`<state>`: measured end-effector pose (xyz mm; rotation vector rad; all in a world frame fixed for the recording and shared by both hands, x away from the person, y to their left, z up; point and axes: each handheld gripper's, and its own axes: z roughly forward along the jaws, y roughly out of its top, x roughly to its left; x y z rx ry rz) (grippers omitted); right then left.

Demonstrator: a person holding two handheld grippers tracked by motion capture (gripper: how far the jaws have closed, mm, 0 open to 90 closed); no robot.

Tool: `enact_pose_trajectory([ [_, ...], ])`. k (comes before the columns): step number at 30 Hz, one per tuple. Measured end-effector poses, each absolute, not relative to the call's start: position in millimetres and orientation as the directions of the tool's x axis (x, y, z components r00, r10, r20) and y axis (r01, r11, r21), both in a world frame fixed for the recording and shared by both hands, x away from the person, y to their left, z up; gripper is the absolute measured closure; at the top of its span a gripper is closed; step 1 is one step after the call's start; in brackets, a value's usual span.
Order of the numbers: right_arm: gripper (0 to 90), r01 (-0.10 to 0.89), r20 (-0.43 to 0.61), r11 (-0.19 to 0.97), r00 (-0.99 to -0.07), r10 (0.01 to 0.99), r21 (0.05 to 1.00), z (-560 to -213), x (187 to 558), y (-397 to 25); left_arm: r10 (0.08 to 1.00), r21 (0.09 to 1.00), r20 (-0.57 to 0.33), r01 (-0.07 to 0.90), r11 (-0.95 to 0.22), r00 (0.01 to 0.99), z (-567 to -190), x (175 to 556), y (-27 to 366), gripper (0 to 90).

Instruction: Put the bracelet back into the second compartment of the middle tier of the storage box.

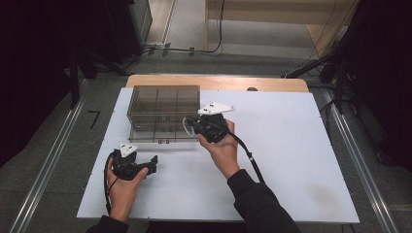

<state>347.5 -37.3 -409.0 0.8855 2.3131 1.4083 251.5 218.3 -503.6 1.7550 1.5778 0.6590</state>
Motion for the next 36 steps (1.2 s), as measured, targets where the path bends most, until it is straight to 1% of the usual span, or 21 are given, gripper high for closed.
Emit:
enact_pose_trajectory([
  [24,84.6,0.36,0.09,0.314,-0.77,0.631,0.879,-422,356,-8,0.987,0.762,-0.075,0.646,-0.038,0.145,-504,252,218,5.2],
  [36,84.6,0.348,0.107,0.299,-0.791,0.603,0.889,-424,355,6,0.986,0.759,-0.071,0.649,-0.044,0.15,-504,252,217,5.2],
])
